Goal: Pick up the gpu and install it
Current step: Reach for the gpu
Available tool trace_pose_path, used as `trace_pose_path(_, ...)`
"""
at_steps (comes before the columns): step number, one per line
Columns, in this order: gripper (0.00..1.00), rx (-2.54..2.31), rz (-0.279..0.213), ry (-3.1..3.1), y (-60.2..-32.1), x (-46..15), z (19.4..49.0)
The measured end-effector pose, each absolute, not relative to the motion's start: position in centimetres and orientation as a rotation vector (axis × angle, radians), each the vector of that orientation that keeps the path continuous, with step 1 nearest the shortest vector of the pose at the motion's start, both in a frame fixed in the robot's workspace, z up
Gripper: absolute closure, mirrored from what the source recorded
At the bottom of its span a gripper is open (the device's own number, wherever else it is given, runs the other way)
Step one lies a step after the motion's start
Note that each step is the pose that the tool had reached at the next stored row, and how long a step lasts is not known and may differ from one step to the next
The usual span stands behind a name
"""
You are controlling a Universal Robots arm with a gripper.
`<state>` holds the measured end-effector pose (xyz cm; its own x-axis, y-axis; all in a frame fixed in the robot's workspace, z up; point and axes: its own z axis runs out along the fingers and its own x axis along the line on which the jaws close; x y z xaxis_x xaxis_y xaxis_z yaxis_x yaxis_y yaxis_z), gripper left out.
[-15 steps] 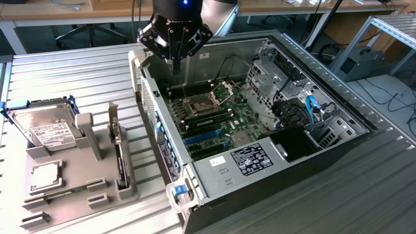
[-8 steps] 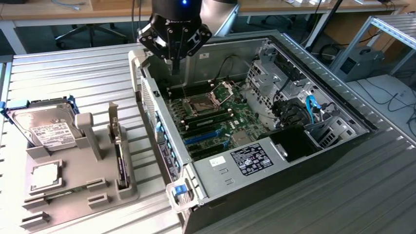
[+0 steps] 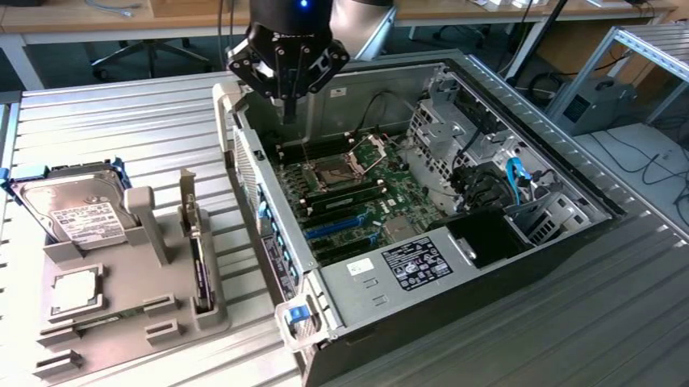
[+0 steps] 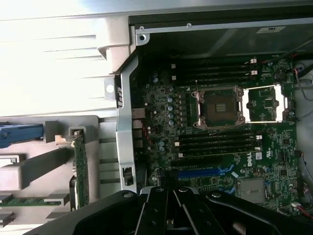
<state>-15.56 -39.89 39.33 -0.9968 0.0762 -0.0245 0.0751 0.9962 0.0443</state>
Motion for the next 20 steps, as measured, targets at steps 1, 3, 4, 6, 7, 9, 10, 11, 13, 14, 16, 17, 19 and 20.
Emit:
trace_pose_path(1,0.88,0.118,0.068,3.112,-39.89,-15.58,39.33)
trace_pose_path(3,0.88,0.118,0.068,3.112,-39.89,-15.65,39.33)
trace_pose_path(4,0.88,0.118,0.068,3.112,-39.89,-15.71,39.33)
trace_pose_path(6,0.88,0.118,0.068,3.112,-39.89,-15.79,39.33)
trace_pose_path(7,0.88,0.118,0.068,3.112,-39.89,-15.85,39.33)
trace_pose_path(9,0.88,0.118,0.068,3.112,-39.89,-15.95,39.33)
trace_pose_path(10,0.88,0.118,0.068,3.112,-39.89,-15.98,39.33)
trace_pose_path(11,0.88,0.118,0.068,3.112,-39.89,-16.01,39.33)
trace_pose_path(13,0.88,0.118,0.068,3.112,-39.89,-16.08,39.33)
trace_pose_path(14,0.88,0.118,0.068,3.112,-39.9,-16.13,39.33)
trace_pose_path(16,0.88,0.118,0.068,3.112,-39.9,-16.29,39.33)
trace_pose_path(17,0.88,0.118,0.068,3.112,-39.9,-16.35,39.33)
trace_pose_path(19,0.88,0.118,0.068,3.112,-39.89,-16.47,39.33)
trace_pose_path(20,0.88,0.118,0.068,3.112,-39.89,-16.53,39.33)
